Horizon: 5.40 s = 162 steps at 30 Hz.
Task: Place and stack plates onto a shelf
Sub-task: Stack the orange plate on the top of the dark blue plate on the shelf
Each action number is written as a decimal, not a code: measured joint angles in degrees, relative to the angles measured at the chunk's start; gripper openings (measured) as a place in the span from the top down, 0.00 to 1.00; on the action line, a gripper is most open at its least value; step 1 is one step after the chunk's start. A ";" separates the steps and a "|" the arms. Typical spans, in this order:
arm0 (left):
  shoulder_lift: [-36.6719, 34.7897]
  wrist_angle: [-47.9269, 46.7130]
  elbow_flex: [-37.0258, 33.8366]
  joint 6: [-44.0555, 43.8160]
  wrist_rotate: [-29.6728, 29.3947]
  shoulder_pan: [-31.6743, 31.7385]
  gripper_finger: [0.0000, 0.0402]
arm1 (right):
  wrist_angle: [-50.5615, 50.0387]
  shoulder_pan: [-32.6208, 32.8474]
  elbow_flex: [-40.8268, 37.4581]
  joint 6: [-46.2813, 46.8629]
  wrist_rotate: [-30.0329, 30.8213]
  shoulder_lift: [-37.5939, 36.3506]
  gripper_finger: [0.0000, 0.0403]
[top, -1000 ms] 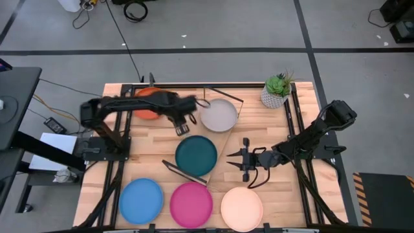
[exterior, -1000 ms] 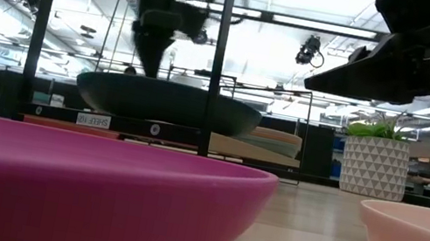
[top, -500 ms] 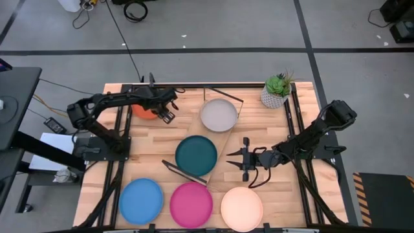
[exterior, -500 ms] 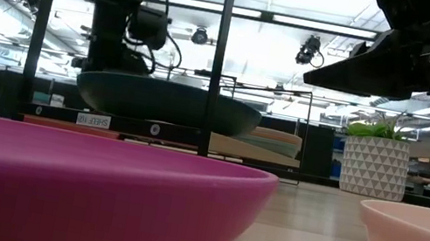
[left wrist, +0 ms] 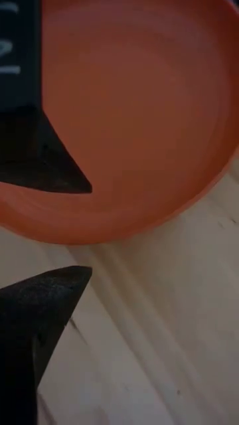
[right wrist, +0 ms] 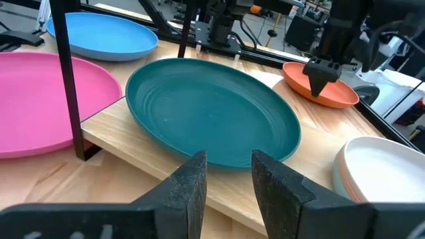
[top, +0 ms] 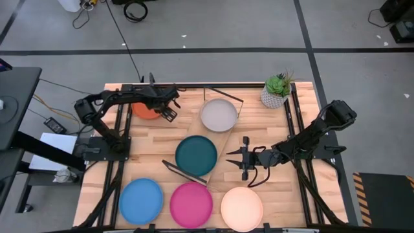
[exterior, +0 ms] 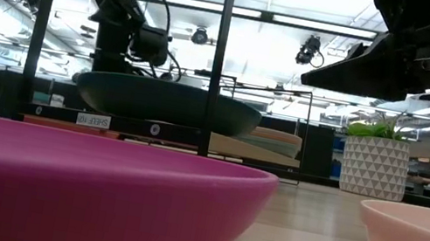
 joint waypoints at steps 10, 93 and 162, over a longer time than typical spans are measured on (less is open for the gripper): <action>4.01 0.31 0.00 2.93 -2.62 -0.07 0.68 | -0.04 0.00 0.00 -0.22 0.02 0.00 0.69; -7.88 -12.08 28.00 20.38 7.73 -49.62 0.97 | 6.40 1.96 1.49 -18.59 25.95 4.35 0.69; 8.39 -6.71 37.35 -33.13 34.93 -39.75 0.94 | 8.85 0.42 1.42 -21.40 25.76 4.42 0.69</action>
